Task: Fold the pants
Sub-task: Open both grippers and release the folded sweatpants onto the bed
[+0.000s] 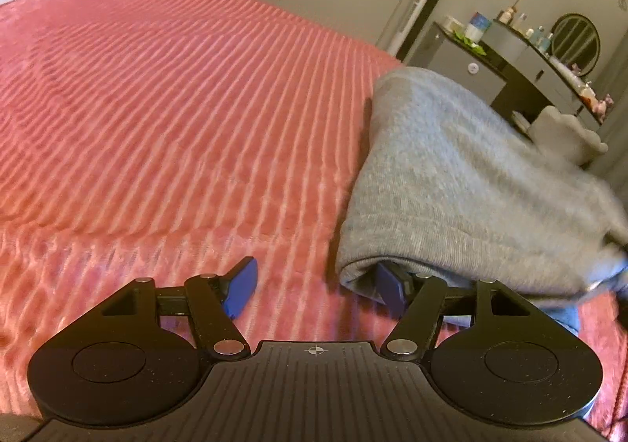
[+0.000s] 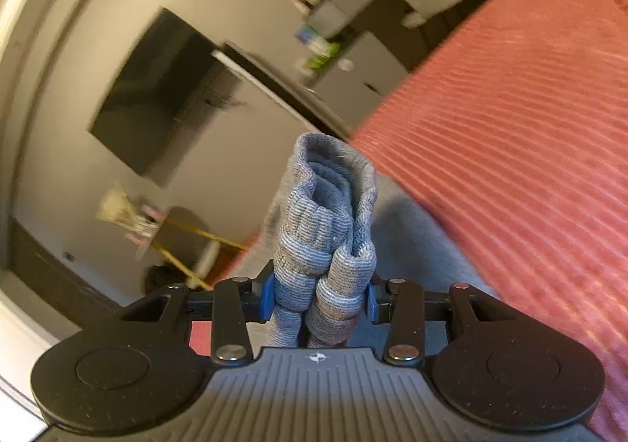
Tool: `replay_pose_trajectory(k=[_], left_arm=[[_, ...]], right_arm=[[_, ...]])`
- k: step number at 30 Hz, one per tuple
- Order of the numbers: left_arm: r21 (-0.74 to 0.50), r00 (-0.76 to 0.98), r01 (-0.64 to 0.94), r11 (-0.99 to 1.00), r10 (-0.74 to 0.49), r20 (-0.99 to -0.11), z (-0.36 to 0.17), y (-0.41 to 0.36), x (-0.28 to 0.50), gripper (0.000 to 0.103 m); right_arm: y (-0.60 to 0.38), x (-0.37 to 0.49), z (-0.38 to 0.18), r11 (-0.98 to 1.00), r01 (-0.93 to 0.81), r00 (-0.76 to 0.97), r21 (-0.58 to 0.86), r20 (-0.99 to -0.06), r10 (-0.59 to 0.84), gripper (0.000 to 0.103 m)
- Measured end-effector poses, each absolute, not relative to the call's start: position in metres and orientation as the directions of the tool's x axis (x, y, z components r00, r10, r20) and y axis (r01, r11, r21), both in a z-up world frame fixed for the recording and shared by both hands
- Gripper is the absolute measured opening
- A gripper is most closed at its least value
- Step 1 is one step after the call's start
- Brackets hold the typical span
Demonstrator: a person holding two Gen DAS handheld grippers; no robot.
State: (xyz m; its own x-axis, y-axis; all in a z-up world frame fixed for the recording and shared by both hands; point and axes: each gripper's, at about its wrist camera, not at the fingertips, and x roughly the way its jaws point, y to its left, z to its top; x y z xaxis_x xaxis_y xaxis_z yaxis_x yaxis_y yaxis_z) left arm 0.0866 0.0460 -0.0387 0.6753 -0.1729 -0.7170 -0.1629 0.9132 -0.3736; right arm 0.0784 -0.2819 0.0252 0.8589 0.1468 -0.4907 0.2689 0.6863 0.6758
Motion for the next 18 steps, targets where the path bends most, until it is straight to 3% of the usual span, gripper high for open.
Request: replay_pose_trajectory(k=[3,5,7,12,15,18], left_arm=[[-0.393,0.716,-0.117,0.912,-0.197,-0.67,-0.029,0.046,0.079,0.067],[-0.375,0.764,-0.093,0.922,-0.175,-0.621,-0.02,0.044,0.07,0.068],[-0.357,0.811,-0.075,0.931,-0.152,-0.566,-0.012,0.041,0.063,0.07],[-0.313,0.826,-0.028,0.949,-0.154,-0.542,-0.01,0.025,0.063,0.072],[-0.249,0.813,-0.006,0.969,-0.14,-0.565,-0.013,0.009,0.073,0.072],[-0.2,0.784,0.006,0.98,-0.129,-0.608,-0.024,0.0,0.081,0.072]], right_arm=[[-0.283,0.09,-0.001,0.762,0.385,0.742,0.521,-0.666,0.08,0.047],[-0.287,0.081,0.001,0.748,0.373,0.768,0.55,-0.635,0.084,0.052],[-0.281,0.079,0.014,0.798,0.368,0.772,0.478,-0.635,0.024,0.063],[-0.246,0.061,0.04,0.931,0.263,0.858,0.255,-0.502,-0.105,0.062],[-0.232,0.057,0.043,0.959,0.174,0.905,0.224,-0.42,-0.066,0.053],[-0.211,0.064,0.035,0.989,0.084,0.898,0.121,-0.439,-0.022,0.038]])
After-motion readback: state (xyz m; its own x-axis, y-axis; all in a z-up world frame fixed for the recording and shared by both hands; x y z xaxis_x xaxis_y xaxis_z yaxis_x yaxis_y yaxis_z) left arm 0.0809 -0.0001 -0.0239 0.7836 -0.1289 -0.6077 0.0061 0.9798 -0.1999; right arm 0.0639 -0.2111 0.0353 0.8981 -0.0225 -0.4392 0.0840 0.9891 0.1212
